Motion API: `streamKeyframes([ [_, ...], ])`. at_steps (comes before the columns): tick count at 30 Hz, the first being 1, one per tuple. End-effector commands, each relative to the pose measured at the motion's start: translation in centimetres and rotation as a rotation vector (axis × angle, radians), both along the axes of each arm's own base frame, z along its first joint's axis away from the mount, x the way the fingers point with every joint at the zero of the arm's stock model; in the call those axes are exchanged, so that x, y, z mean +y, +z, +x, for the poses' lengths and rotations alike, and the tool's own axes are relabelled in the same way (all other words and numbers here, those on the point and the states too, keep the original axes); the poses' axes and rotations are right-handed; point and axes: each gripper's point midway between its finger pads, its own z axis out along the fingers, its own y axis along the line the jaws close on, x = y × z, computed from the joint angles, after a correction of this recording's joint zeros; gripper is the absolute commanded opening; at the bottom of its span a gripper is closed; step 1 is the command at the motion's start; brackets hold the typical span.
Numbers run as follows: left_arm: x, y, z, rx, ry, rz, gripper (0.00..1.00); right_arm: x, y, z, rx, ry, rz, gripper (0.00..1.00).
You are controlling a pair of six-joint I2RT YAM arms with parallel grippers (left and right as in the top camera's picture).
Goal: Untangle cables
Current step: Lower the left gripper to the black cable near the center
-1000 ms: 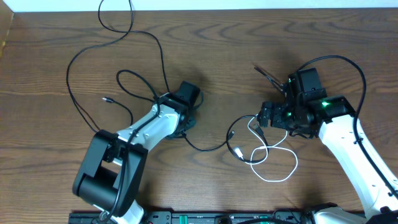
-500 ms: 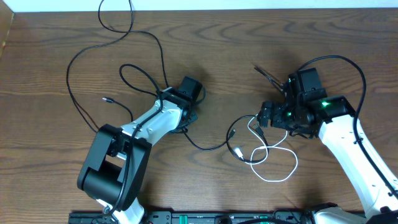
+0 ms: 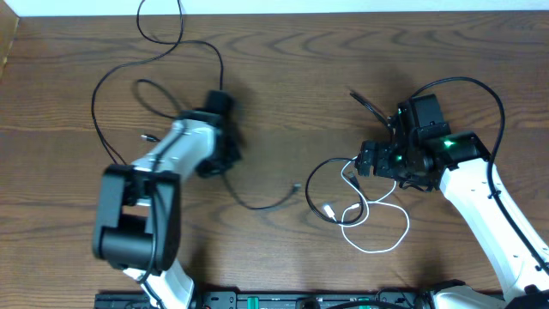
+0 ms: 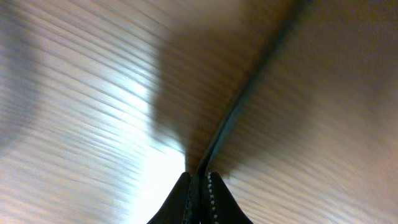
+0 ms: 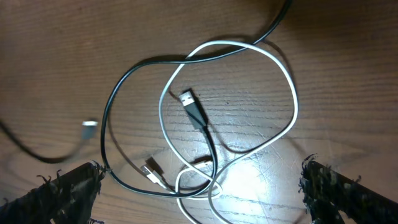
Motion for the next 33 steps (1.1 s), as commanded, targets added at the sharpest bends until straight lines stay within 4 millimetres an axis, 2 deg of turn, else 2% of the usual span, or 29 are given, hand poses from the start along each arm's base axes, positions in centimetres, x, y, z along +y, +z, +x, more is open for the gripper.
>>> streamKeyframes([
  [1, 3.8, 4.8, 2.9, -0.152, 0.041, 0.024, 0.07, 0.2, 0.1, -0.2, 0.001, -0.004, 0.009, 0.99],
  [8, 8.0, 11.9, 6.6, -0.376, 0.117, 0.039, 0.07, 0.3, 0.1, 0.1, -0.008, -0.004, 0.012, 0.99],
  [10, 7.9, 13.5, 7.3, -0.416, 0.120, 0.011, 0.07, 0.3, 0.1, 0.1, -0.009, -0.004, 0.012, 0.99],
  [13, 5.7, 14.2, 7.3, -0.414, 0.084, -0.105, 0.09, 0.3, 0.1, 0.0, -0.008, -0.004, 0.012, 0.99],
  [16, 2.9, 13.1, 4.9, -0.299, 0.044, -0.204, 0.51, 0.3, 0.1, 0.1, -0.009, -0.004, 0.012, 0.99],
  [19, 1.3, 11.6, 1.4, -0.144, 0.018, -0.212, 0.66, 0.3, 0.1, 0.1, -0.009, -0.004, 0.012, 0.99],
  [21, 0.4, 10.8, -1.1, -0.043, -0.003, -0.210, 0.66, 0.3, 0.1, 0.1, -0.009, -0.004, 0.012, 0.99],
  [23, -0.4, 10.4, -2.8, 0.019, -0.026, -0.207, 0.68, 0.3, 0.2, 0.1, -0.011, -0.004, 0.013, 0.99],
  [26, -1.3, 10.4, -3.7, 0.046, -0.057, -0.205, 0.69, 0.3, 0.2, 0.3, -0.019, -0.004, 0.015, 0.99],
  [28, -1.8, 10.9, -3.8, 0.032, -0.077, -0.206, 0.69, 0.4, 0.2, 0.3, -0.020, -0.004, 0.015, 0.99],
  [33, -2.3, 13.8, -5.3, -0.033, -0.087, -0.195, 0.69, 0.3, 0.1, 0.0, -0.005, -0.004, 0.010, 0.99],
])
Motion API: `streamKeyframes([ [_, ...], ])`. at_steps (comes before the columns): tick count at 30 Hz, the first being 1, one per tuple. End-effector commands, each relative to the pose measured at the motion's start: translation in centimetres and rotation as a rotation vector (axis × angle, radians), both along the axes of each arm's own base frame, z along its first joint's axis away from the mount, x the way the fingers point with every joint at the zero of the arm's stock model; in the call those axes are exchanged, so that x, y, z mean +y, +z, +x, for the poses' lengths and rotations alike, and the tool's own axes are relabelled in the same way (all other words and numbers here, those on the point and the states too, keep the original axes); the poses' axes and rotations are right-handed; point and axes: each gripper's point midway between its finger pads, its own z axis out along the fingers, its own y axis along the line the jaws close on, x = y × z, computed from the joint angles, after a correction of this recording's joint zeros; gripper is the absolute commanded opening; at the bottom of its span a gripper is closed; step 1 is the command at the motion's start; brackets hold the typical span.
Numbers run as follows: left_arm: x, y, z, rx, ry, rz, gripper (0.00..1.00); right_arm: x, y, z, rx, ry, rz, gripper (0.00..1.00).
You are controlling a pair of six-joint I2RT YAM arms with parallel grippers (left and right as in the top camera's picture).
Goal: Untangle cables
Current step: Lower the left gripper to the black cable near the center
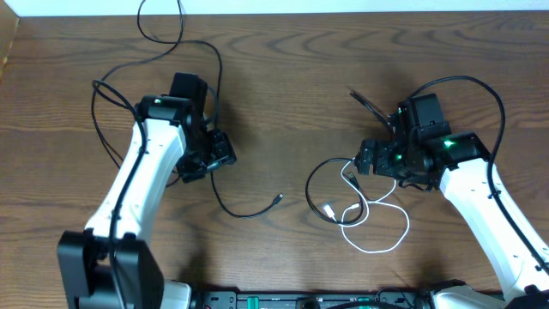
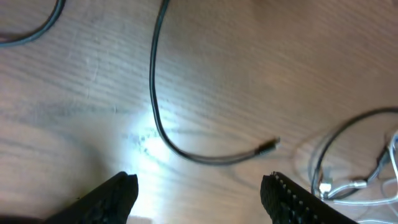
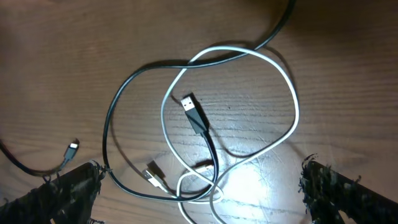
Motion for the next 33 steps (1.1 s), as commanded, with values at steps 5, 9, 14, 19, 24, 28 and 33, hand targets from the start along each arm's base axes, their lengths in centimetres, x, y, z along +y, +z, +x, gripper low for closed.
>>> streamKeyframes([
  [5, 0.6, 2.3, -3.2, -0.107, 0.130, 0.090, 0.71, 0.3, 0.2, 0.3, -0.019, -0.004, 0.015, 0.99],
  [9, 0.2, -1.0, -4.4, -0.094, 0.149, 0.121, 0.70, 0.4, 0.3, 0.5, -0.027, -0.004, 0.017, 0.99],
  [14, -1.9, -4.3, -4.7, -0.087, 0.041, 0.067, 0.65, 0.4, 0.2, 0.5, -0.026, -0.004, 0.017, 0.99],
  [19, -4.0, -5.0, -3.5, -0.184, -0.326, 0.060, 0.72, 0.4, 0.3, 0.5, -0.028, -0.004, 0.017, 0.99],
  [24, -6.4, -6.2, -3.4, -0.230, -0.678, 0.073, 0.72, 0.5, 0.4, 0.8, -0.040, -0.004, 0.021, 0.99],
  [28, -7.6, -8.3, -5.6, -0.160, -1.014, 0.085, 0.98, 0.4, 0.3, 0.6, -0.033, -0.004, 0.019, 0.99],
  [33, -8.1, -9.5, -5.6, -0.143, -1.067, 0.084, 0.98, 0.4, 0.3, 0.5, -0.027, -0.003, 0.017, 0.99],
])
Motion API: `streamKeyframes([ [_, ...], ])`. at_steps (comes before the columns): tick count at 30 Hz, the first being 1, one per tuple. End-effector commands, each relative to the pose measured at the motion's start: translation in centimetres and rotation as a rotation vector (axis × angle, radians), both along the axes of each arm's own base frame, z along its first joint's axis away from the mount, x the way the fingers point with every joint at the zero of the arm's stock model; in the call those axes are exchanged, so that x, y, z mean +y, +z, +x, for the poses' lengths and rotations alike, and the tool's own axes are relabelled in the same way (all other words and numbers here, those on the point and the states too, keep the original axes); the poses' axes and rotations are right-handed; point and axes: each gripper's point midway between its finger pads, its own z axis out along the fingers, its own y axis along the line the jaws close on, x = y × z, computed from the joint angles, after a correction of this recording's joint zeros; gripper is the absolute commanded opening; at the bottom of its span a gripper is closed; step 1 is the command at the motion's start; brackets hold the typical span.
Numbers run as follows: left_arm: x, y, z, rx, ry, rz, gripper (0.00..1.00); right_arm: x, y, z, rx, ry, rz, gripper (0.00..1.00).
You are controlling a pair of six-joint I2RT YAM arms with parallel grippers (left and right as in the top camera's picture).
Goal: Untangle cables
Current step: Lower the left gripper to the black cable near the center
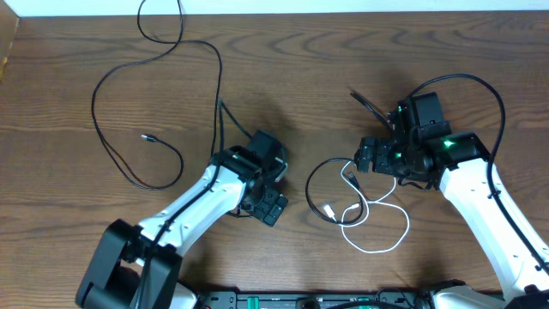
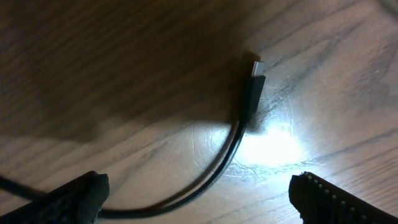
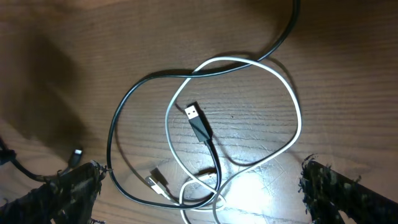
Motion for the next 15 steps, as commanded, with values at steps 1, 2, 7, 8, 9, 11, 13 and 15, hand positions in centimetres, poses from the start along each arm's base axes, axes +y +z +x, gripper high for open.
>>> streamKeyframes([
  [1, 0.0, -0.3, -0.1, 0.001, -0.124, 0.008, 0.99, 0.2, 0.0, -0.2, 0.004, -0.002, 0.009, 0.99],
  [2, 0.0, -0.4, -0.1, 0.002, -0.129, 0.008, 0.96, 0.2, 0.0, -0.2, 0.004, -0.003, 0.009, 0.99],
  [7, 0.3, -1.3, -0.6, 0.030, -0.162, 0.024, 0.71, 0.2, 0.0, -0.2, 0.002, -0.003, 0.009, 0.99],
  [8, 0.3, -1.6, -0.7, 0.040, -0.162, 0.029, 0.71, 0.2, 0.1, -0.2, 0.001, -0.003, 0.009, 0.99],
  [9, 0.4, -1.8, -0.8, 0.047, -0.162, 0.033, 0.71, 0.2, 0.1, -0.2, 0.001, -0.003, 0.010, 0.99],
  [11, 0.4, -2.1, -0.9, 0.062, -0.163, 0.039, 0.71, 0.2, 0.1, -0.2, 0.001, -0.003, 0.009, 0.99],
  [13, 0.3, -2.4, -1.3, 0.079, -0.169, 0.037, 0.71, 0.2, 0.0, -0.2, 0.002, -0.003, 0.009, 0.99],
  [15, 0.1, -2.7, -1.6, 0.089, -0.191, 0.042, 0.72, 0.2, 0.1, -0.2, 0.001, -0.003, 0.009, 0.99],
])
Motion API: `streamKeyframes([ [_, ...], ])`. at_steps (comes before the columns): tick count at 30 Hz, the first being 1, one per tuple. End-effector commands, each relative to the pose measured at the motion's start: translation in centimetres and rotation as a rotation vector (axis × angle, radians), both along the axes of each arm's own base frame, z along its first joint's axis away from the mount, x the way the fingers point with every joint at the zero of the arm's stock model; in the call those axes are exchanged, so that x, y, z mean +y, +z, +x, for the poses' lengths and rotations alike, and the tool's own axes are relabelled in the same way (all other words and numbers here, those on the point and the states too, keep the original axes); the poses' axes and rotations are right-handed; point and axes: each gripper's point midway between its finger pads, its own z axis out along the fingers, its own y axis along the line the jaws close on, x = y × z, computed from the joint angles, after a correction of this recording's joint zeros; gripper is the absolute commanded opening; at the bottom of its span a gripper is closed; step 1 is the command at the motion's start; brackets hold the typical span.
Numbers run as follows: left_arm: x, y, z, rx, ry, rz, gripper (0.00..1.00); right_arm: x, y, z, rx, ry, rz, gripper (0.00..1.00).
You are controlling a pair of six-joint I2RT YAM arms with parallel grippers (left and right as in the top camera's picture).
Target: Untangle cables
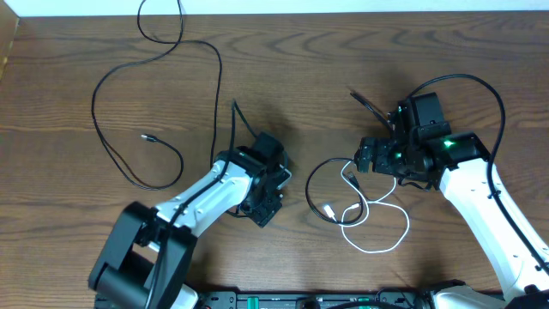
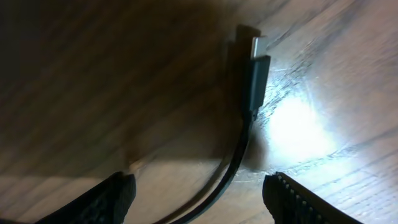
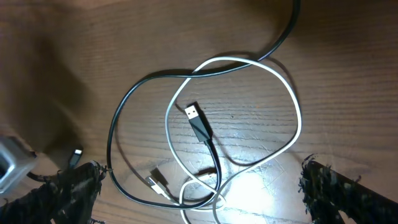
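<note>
A long thin black cable loops across the left half of the table. Its plug lies flat, and the cord runs down between the fingers of my left gripper, which is open and low over it. My right gripper hangs open above a knot of a white cable and a second black cable. That black cable's USB plug lies inside the white loop. In the overhead view the right gripper sits at the knot's upper edge.
The wooden table carries only the cables. The long cable's other end lies at the left, and its cord leaves the table at the back edge. The right arm's own black lead arcs behind it.
My left gripper has come closer to the table over the black plug, which now fills more of its view, and its fingers stand nearer each other. The right arm and the knot are unchanged.
My left gripper was first shut on the long black cable at the table's left centre. It then stood open and higher, the cable's end lying free toward the middle. After that it was open over that end, and now it is lower there. The right gripper stayed open above the knot.
</note>
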Motion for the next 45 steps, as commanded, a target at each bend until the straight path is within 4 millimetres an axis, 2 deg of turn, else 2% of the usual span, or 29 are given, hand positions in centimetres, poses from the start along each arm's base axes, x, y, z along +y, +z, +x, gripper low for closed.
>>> streamKeyframes([
  [1, -0.4, -0.8, -1.0, 0.035, -0.063, 0.005, 0.72, 0.2, 0.1, -0.1, 0.000, -0.003, 0.010, 0.99],
  [4, -0.9, -1.3, -1.5, 0.042, -0.120, 0.014, 0.72, 0.3, 0.1, 0.0, -0.007, -0.003, 0.012, 0.99],
  [11, -1.2, -2.2, -1.5, 0.047, -0.134, 0.027, 0.71, 0.3, 0.1, 0.0, -0.005, -0.003, 0.011, 0.99],
  [13, -1.1, -2.6, -1.6, 0.061, -0.134, 0.035, 0.57, 0.3, 0.1, 0.0, -0.004, -0.003, 0.011, 0.99],
  [14, -1.0, -2.8, -1.7, 0.066, -0.134, 0.038, 0.56, 0.2, 0.1, -0.1, -0.004, -0.003, 0.011, 0.99],
  [21, 0.8, -3.6, -1.0, 0.037, -0.087, 0.155, 0.54, 0.2, 0.1, -0.1, -0.002, -0.003, 0.010, 0.99],
  [31, 1.1, -3.6, -0.7, 0.023, -0.079, 0.173, 0.45, 0.2, 0.0, -0.2, 0.002, -0.003, 0.009, 0.99],
  [38, 2.1, -3.5, 0.2, -0.029, -0.026, 0.239, 0.33, 0.2, 0.0, -0.3, 0.006, -0.003, 0.008, 0.99],
  [43, 2.1, -3.5, 0.2, -0.030, -0.001, 0.239, 0.11, 0.2, 0.0, -0.3, 0.006, -0.003, 0.008, 0.99],
  [45, 2.1, -3.5, 0.2, -0.030, -0.001, 0.240, 0.11, 0.2, 0.0, -0.3, 0.006, -0.003, 0.008, 0.99],
])
